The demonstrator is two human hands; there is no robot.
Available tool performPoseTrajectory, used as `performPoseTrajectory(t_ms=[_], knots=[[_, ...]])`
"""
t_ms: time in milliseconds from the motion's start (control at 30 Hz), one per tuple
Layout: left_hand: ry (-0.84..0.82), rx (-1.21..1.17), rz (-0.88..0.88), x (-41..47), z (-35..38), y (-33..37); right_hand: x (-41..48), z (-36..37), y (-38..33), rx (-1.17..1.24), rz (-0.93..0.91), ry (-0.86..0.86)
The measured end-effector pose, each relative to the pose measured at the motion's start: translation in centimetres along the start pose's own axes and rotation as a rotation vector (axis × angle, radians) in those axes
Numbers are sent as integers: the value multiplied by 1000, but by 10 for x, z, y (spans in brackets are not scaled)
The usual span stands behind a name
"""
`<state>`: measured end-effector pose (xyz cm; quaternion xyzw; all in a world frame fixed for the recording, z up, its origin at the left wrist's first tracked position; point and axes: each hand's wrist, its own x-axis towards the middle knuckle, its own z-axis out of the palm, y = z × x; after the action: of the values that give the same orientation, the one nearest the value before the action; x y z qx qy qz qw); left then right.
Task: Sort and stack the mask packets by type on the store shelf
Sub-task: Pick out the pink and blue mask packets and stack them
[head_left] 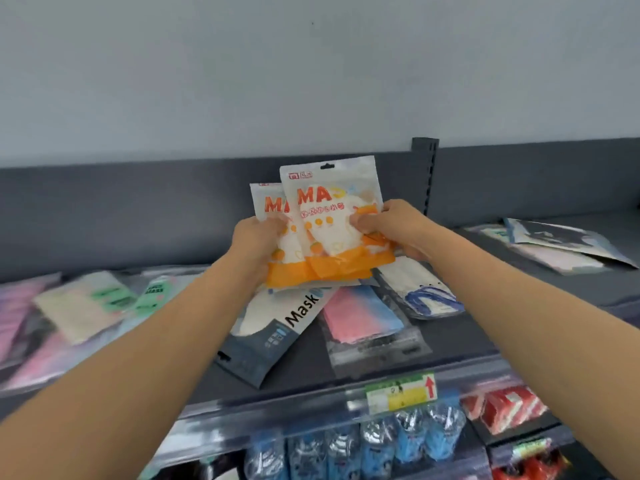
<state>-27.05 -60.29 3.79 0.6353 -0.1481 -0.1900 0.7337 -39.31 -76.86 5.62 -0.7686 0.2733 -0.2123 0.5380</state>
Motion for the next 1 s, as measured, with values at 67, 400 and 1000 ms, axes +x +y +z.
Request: performPoseTrajectory(t_ms=[67, 400, 1000], knots=[[30, 8, 16, -8, -21, 2, -3, 21, -2, 45, 14, -118], [125, 41, 27, -54, -73, 10, -4, 90, -11, 11, -76, -397], [504, 71, 171, -107, -191, 30, -21, 179, -47, -245, -323, -393]])
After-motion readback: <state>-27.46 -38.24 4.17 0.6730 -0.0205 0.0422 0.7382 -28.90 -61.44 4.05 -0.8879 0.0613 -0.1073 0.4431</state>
